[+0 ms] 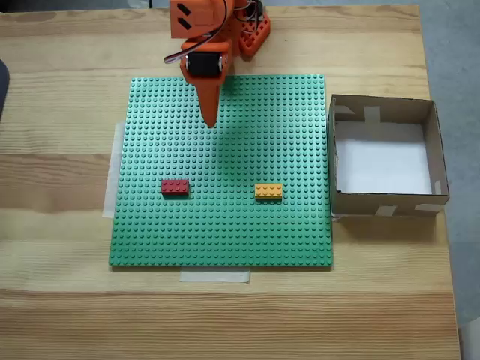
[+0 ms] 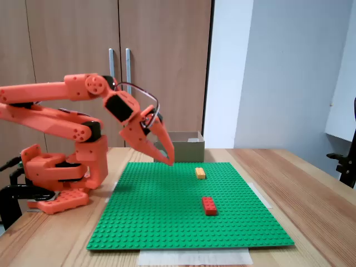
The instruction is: Pick the red lego block and put it in the box.
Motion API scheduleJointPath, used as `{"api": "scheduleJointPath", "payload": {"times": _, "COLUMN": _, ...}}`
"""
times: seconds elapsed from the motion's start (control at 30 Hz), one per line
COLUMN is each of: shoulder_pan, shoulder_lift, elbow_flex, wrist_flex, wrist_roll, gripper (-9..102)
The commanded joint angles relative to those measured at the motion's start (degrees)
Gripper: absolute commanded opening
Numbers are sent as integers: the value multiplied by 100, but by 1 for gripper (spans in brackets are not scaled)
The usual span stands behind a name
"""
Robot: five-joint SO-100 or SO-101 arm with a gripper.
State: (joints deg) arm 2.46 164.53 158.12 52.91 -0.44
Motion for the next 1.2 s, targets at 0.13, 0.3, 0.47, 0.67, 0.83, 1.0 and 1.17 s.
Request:
{"api": "scheduleJointPath", "payload": {"times": 0.13, "shoulder_pan": 264, "shoulder_lift": -1898, "elbow_flex": -2452, "wrist_flex": 1028, "wrist_roll": 44, "gripper": -1}}
{"api": "scheduleJointPath", "payload": {"times": 0.3, "shoulder_pan": 404, "shoulder_lift": -2681, "elbow_flex": -3111, "wrist_flex": 1283, "wrist_roll": 0, "gripper": -1}}
{"api": "scheduleJointPath", "payload": {"times": 0.47, "shoulder_pan": 571, "shoulder_lift": -3630, "elbow_flex": -3806, "wrist_flex": 1591, "wrist_roll": 308, "gripper": -1}}
{"api": "scheduleJointPath", "payload": {"times": 0.67, "shoulder_pan": 782, "shoulder_lift": -4430, "elbow_flex": -4104, "wrist_flex": 1617, "wrist_roll": -246, "gripper": -1}}
{"api": "scheduleJointPath", "payload": {"times": 0.83, "shoulder_pan": 958, "shoulder_lift": -5124, "elbow_flex": -4641, "wrist_flex": 1881, "wrist_roll": 167, "gripper": 0}}
{"api": "scheduleJointPath", "payload": {"times": 1.0, "shoulder_pan": 1011, "shoulder_lift": -5933, "elbow_flex": -4948, "wrist_flex": 1802, "wrist_roll": 79, "gripper": 6}}
{"api": "scheduleJointPath", "payload": {"times": 1.17, "shoulder_pan": 1151, "shoulder_lift": -6372, "elbow_flex": -5054, "wrist_flex": 1547, "wrist_roll": -18, "gripper": 9}}
